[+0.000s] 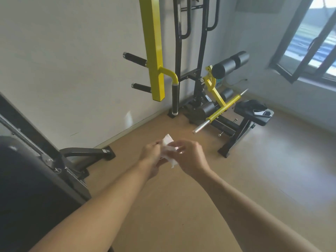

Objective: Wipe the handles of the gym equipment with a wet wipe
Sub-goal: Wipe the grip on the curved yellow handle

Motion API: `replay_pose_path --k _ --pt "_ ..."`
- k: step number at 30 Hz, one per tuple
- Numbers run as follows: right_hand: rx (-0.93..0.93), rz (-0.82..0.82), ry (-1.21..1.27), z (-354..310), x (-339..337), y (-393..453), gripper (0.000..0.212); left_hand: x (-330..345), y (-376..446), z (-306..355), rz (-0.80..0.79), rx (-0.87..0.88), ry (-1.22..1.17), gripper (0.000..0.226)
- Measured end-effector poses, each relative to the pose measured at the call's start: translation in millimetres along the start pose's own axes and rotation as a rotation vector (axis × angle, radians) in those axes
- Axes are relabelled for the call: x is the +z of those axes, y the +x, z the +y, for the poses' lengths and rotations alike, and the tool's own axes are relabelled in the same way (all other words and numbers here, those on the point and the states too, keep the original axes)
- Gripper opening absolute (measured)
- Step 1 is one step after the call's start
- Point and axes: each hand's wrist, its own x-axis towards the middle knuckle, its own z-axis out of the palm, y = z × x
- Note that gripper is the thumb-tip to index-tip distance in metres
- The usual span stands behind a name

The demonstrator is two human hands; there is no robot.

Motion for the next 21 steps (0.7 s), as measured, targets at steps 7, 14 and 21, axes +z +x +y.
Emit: replay_pose_path --k 7,14,21 --pt "-0.080 -0.001 0.116 26 18 55 0.029 -1 68 25 -0.233 -0.012 -0.102 0.031" --pt "0.414 -0.149 0.557 56 32 149 0.045 0 164 56 -0.221 -0.005 -0.084 0.011" --pt "0.403 0.429 0.328 63 36 219 0.025 29 218 76 -0.046 0.193 0.183 0.011"
